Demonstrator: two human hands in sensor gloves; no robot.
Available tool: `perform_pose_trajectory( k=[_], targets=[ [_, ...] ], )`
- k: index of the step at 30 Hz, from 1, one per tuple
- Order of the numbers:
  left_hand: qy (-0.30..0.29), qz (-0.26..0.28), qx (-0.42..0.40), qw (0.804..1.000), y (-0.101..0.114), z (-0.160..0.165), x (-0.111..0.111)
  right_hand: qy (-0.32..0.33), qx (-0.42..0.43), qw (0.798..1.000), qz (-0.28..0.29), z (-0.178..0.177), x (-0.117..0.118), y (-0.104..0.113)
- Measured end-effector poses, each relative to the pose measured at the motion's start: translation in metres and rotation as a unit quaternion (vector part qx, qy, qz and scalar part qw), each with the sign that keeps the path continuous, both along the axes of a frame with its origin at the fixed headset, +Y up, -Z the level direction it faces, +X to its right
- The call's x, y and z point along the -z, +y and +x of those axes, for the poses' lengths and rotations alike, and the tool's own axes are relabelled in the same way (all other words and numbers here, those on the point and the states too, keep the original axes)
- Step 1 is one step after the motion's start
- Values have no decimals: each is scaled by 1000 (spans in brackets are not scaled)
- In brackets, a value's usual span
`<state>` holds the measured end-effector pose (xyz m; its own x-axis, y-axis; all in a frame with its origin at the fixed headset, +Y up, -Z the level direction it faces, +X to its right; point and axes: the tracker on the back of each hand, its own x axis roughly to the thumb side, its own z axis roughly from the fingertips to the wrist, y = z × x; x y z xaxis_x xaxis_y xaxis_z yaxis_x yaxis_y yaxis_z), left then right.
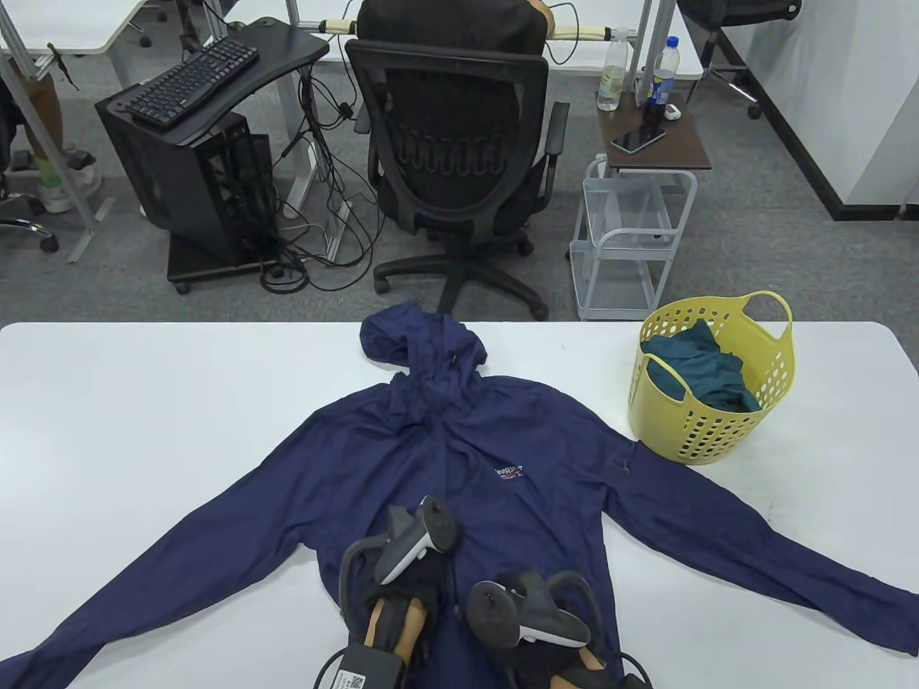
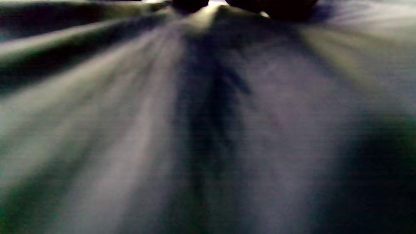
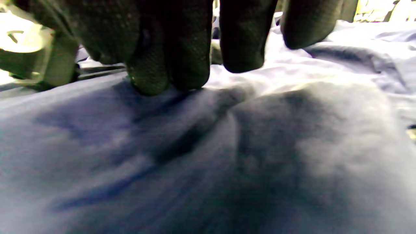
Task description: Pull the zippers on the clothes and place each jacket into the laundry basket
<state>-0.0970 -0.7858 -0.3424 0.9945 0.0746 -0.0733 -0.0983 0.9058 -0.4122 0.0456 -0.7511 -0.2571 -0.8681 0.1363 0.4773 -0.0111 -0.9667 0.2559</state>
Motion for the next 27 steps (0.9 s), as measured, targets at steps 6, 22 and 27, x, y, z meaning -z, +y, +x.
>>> perform_pose_trajectory(
  k=[6, 22, 27],
  targets=[
    [-23, 17, -10, 1000, 11, 3, -10, -48, 26, 997, -59, 13, 13, -12],
    [-97, 5, -7, 995, 27, 68, -44, -196, 116, 972, -52, 81, 61, -26],
    [-109, -59, 17, 992, 10, 64, -35, -176, 110, 978, -23, 79, 56, -23]
  ],
)
